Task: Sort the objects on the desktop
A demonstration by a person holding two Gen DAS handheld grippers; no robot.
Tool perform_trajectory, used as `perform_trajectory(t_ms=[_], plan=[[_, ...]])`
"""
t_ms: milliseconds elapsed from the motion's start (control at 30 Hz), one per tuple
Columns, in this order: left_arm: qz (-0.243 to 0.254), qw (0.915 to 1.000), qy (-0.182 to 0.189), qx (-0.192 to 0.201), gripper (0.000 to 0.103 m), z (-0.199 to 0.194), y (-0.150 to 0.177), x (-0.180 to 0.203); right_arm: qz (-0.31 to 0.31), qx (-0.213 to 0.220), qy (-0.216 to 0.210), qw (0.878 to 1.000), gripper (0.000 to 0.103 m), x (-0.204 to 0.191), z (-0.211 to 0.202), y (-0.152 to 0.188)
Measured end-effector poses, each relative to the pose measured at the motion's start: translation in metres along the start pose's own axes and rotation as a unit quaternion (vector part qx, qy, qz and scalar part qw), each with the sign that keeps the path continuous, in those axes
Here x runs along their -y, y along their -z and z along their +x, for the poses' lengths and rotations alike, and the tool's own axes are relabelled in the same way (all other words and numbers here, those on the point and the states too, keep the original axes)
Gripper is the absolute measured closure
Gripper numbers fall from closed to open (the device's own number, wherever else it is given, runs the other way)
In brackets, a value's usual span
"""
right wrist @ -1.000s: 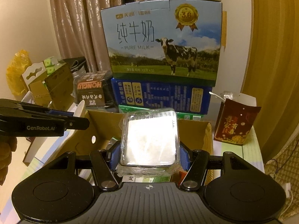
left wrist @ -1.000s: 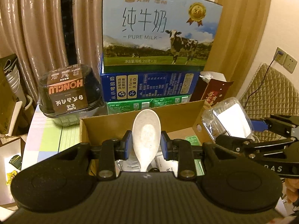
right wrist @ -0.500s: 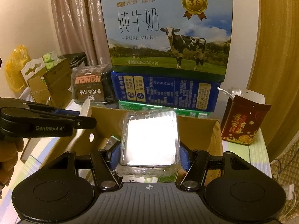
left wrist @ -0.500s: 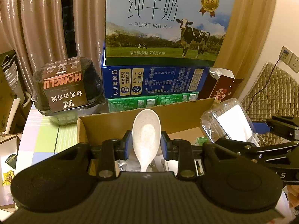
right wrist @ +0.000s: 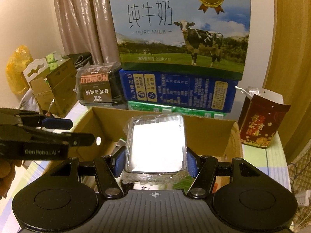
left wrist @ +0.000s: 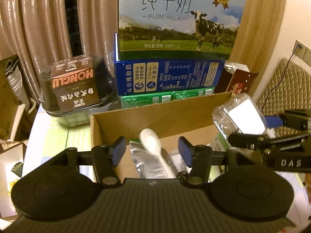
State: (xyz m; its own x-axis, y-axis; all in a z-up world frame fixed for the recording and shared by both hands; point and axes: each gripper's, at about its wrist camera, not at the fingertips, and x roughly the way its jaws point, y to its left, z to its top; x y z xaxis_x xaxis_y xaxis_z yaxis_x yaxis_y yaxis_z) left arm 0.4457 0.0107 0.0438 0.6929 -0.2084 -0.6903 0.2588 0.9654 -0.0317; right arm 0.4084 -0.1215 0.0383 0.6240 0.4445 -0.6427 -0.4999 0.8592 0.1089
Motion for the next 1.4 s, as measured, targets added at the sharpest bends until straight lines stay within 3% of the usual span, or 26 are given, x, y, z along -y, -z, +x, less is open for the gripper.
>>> perform_trajectory(t_ms=[133, 200, 233, 367, 600, 800, 1133, 1400], plan=[[0.001, 1.0000, -0.006, 0.000, 0.042, -0.005, 0.005, -0.005, 0.017, 0.008, -0.020, 1.000, 0.043, -0.001, 0.004, -0.003], [0.002, 0.9999, -0.012, 0.003, 0.037, -0.009, 0.008, -0.008, 0.024, 0.014, -0.024, 0.999, 0.025, 0.000, 0.004, -0.005], [0.001, 0.9999, -0.013, 0.004, 0.033, -0.011, 0.009, -0.009, 0.026, 0.019, -0.020, 0.999, 0.021, 0.000, 0.003, -0.006], [-0.012, 0.9999, -0.007, 0.009, 0.017, -0.020, 0.018, -0.017, 0.031, 0.024, -0.015, 0.999, 0.020, 0.004, -0.005, -0.003], [-0.026, 0.9995, -0.008, 0.017, 0.002, -0.039, 0.036, -0.015, 0.041, 0.019, -0.006, 0.999, 0.010, 0.011, -0.029, 0.011], [-0.047, 0.9985, -0.016, 0.025, 0.001, -0.068, 0.053, -0.005, 0.047, 0.005, 0.000, 0.999, 0.002, 0.013, -0.063, 0.027], [-0.076, 0.9964, -0.012, 0.036, 0.001, -0.137, 0.086, 0.029, 0.057, -0.007, 0.005, 0.998, 0.002, 0.000, -0.140, 0.063], [-0.096, 0.9944, -0.033, 0.029, 0.001, -0.197, 0.114, 0.066, 0.060, -0.014, 0.019, 0.998, 0.002, -0.013, -0.203, 0.099]])
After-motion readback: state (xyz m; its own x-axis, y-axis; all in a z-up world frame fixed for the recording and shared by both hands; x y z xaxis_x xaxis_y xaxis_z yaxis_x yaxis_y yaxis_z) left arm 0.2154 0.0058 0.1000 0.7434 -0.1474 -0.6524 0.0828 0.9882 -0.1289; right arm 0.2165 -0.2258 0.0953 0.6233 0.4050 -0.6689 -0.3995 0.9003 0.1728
